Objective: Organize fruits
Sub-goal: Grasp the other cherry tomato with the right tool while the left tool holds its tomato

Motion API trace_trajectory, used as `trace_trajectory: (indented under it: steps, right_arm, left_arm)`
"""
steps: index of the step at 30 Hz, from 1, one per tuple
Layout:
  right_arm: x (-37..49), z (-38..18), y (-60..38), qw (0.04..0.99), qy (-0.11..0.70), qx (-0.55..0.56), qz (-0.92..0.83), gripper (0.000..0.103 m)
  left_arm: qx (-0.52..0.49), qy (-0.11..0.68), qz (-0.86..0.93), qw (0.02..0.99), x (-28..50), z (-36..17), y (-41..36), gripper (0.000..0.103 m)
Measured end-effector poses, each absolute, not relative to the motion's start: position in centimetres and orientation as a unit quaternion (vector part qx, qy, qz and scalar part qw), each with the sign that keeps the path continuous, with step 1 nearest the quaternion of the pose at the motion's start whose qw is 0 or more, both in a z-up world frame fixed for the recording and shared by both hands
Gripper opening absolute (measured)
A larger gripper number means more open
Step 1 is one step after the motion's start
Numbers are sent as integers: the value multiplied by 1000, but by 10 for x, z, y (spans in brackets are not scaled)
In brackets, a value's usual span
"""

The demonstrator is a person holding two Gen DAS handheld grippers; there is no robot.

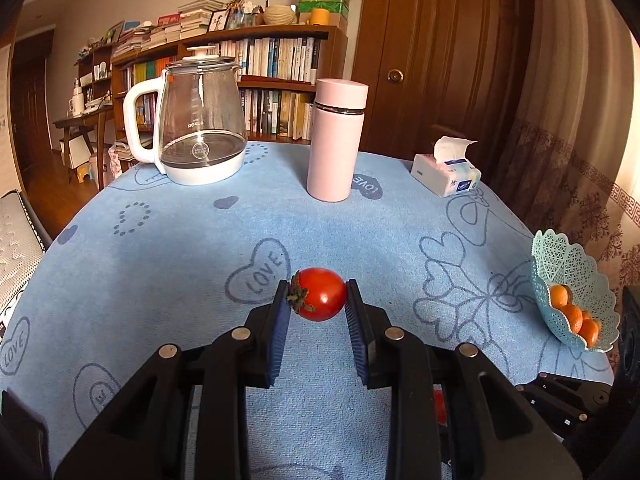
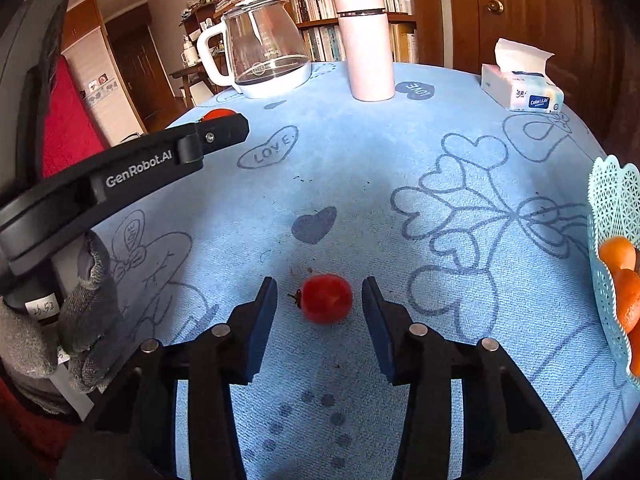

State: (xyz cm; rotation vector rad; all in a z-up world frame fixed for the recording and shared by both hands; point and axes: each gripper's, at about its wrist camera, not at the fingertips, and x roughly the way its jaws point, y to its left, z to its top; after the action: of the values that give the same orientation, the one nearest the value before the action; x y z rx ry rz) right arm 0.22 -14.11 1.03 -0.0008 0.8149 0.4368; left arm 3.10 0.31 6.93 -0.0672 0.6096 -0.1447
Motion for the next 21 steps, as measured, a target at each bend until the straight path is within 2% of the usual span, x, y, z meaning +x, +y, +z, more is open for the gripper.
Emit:
trace_trajectory:
  steps: [2,9,21]
  right_arm:
    - [7,9,-139,892,400,-2,208,39]
    - [15,2,-135,886,417,-8,202,36]
    - [6,17,-151,900,391,17,191,33]
  left_arm:
    - [-34,299,-72,951,31,70,3,28]
    - [-35,299,-72,951,30,70,3,28]
    - [-30,299,-74,951,28,69,-1,28]
